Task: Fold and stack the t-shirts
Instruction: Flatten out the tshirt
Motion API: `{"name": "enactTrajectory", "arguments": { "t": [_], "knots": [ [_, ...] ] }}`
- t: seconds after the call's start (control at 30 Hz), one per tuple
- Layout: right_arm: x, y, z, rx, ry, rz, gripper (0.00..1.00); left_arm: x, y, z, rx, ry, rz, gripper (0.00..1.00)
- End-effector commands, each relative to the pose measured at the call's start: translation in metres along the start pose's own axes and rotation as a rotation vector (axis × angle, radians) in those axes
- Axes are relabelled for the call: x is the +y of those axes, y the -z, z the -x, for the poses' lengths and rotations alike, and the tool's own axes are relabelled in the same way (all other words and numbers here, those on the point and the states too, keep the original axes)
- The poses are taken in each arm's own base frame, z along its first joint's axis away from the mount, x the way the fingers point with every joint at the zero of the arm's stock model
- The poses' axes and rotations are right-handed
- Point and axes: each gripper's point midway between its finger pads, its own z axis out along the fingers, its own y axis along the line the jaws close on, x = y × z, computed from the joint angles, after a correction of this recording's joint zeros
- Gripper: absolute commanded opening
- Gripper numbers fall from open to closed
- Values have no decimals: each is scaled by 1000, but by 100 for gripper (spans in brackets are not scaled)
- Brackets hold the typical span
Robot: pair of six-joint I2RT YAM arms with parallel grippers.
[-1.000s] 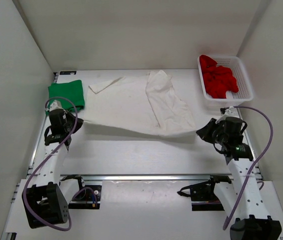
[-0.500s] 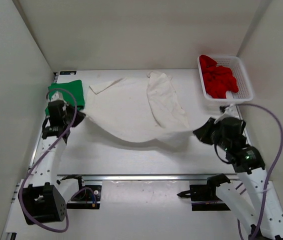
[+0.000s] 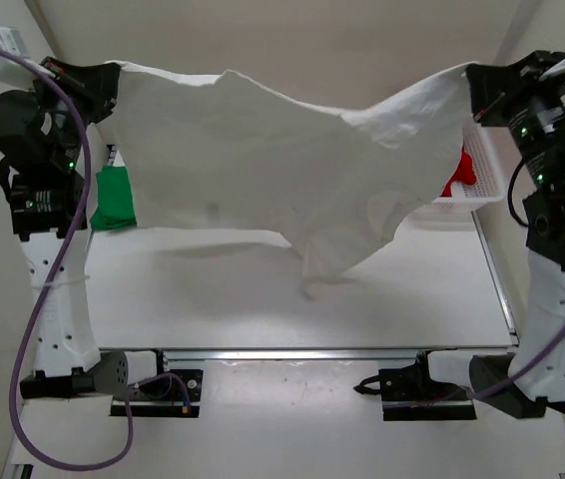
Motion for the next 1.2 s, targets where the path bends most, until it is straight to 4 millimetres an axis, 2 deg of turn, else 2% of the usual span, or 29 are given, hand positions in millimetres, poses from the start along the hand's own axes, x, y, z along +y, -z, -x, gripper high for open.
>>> {"name": "enactTrajectory", "arguments": {
  "t": [0.0, 0.03, 0.07, 0.13, 0.17, 0.2, 0.23, 0.27, 0.3, 0.33, 0.4, 0.43, 0.53, 0.6, 0.63, 0.67, 0.7, 0.73, 0.77, 0.8, 0.87, 0.93, 0.97, 1.0, 1.03, 1.07, 1.1, 1.13, 1.17],
  "knots": [
    [-71, -72, -92, 228, -59, -41, 0, 79, -50, -87, 221, 35, 198, 0],
    [-81, -90, -125, 293, -59, -59, 0, 87, -56, -98, 245, 20, 215, 0],
    [-87, -96, -139, 324, -64, -68, 0, 104, -65, -115, 274, 16, 241, 0],
    [-102, -120, -174, 391, -56, -80, 0, 125, -79, -140, 306, 18, 265, 0],
    [-116, -130, -189, 418, -73, -89, 0, 142, -88, -154, 326, 22, 294, 0],
    [-117, -137, -180, 391, -53, -89, 0, 157, -98, -173, 367, 30, 320, 0],
    [-127, -149, -177, 382, -61, -91, 0, 155, -106, -173, 369, 27, 311, 0],
    [-140, -162, -195, 417, -74, -111, 0, 156, -119, -178, 377, 27, 305, 0],
    [-141, -166, -171, 373, -76, -100, 0, 168, -128, -196, 417, 56, 321, 0],
    [-143, -181, -162, 340, -82, -93, 0, 155, -137, -183, 396, 58, 289, 0],
    [-157, -189, -154, 293, -95, -101, 0, 153, -152, -161, 355, 71, 275, 0],
    [-155, -187, -140, 260, -100, -101, 0, 151, -153, -156, 350, 69, 263, 0],
    [-159, -177, -63, 55, -73, -76, 0, 140, -155, -96, 215, 82, 207, 0],
    [-168, -156, -17, -61, -57, -92, 0, 132, -153, -73, 158, 70, 189, 0],
    [-163, -149, 0, -99, -36, -66, 0, 135, -152, -64, 131, 52, 204, 0],
    [-172, -142, 13, -132, -44, -79, 1, 134, -150, -55, 109, 37, 204, 0],
    [-183, -138, 7, -109, -50, -84, 0, 133, -152, -55, 104, 28, 203, 0],
    [-182, -136, 5, -98, -52, -75, 0, 138, -152, -54, 102, 32, 210, 0],
    [-192, -139, -9, -65, -63, -90, 0, 144, -153, -56, 107, 32, 212, 0],
    [-194, -142, -20, -37, -66, -91, 0, 150, -157, -65, 121, 49, 216, 0],
    [-206, -147, -65, 83, -87, -131, 0, 159, -160, -83, 158, 45, 238, 0],
    [-210, -149, -99, 168, -78, -157, 0, 166, -160, -97, 181, 14, 261, 0],
    [-222, -147, -126, 217, -86, -206, 0, 165, -158, -101, 189, -6, 265, 0],
    [-222, -139, -157, 280, -95, -218, 0, 175, -154, -116, 221, -7, 290, 0],
    [-212, -132, -152, 253, -85, -205, 0, 181, -144, -127, 235, -34, 324, 0],
    [-223, -123, -189, 307, -97, -240, 0, 174, -135, -120, 209, -59, 328, 0],
    [-226, -103, -222, 367, -128, -276, 0, 194, -124, -145, 258, -56, 377, 0],
    [-218, -90, -216, 344, -134, -274, 0, 206, -105, -157, 277, -55, 416, 0],
    [-220, -73, -255, 428, -161, -305, 0, 215, -81, -169, 299, -39, 449, 0]
  ]
}}
